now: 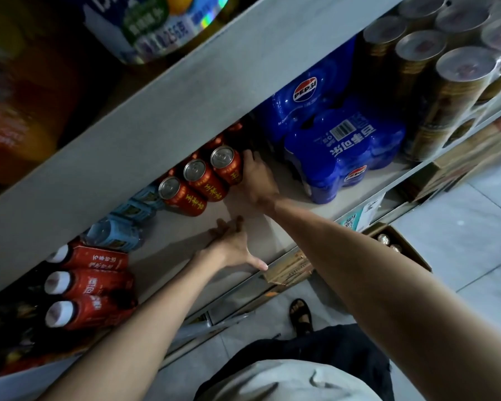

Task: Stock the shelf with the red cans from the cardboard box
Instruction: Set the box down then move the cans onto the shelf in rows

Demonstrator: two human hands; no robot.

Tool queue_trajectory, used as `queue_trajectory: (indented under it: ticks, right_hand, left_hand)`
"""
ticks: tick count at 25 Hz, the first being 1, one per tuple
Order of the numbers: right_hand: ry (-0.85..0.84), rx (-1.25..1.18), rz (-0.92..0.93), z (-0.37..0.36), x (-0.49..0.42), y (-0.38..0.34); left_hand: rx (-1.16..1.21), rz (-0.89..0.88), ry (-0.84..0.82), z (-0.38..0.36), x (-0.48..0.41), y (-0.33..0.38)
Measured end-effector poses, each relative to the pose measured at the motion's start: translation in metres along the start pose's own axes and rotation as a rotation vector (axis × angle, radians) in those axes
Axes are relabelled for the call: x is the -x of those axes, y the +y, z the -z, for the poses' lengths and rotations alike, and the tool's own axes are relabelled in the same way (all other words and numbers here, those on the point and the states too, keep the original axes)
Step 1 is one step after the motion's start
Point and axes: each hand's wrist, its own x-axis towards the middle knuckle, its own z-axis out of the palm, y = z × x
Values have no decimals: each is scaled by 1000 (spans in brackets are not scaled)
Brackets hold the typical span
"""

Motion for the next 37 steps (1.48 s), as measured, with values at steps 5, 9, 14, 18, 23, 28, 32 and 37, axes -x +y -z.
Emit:
queue_trajectory:
  ticks: [5, 9, 14, 18, 23, 28, 32, 37]
  right_hand:
    - [-33, 12, -13, 2, -17, -3]
    - [-44, 31, -22, -1, -20, -4]
    - [-63, 58, -51, 0, -24, -4]
    - [-108, -36, -73, 14, -5, -15]
    - [53, -35, -66, 76, 91, -3]
    - [225, -112, -328, 159, 224, 40]
    - [221, -93, -615, 192, 286, 102]
    - [155, -35, -900, 201, 351, 215]
  left_hand:
    - [-15, 3, -1, 2, 1, 1]
    - [-34, 13, -4, 0, 2, 4]
    - [-50, 28, 19, 1, 2, 5]
    - [12, 32, 0, 3, 1, -1]
    - [176, -107, 249, 7, 10, 25]
    - [277, -684, 683, -6, 47, 125]
    - [409, -626, 148, -51, 49, 197]
    - [782, -119, -352, -115, -6, 254]
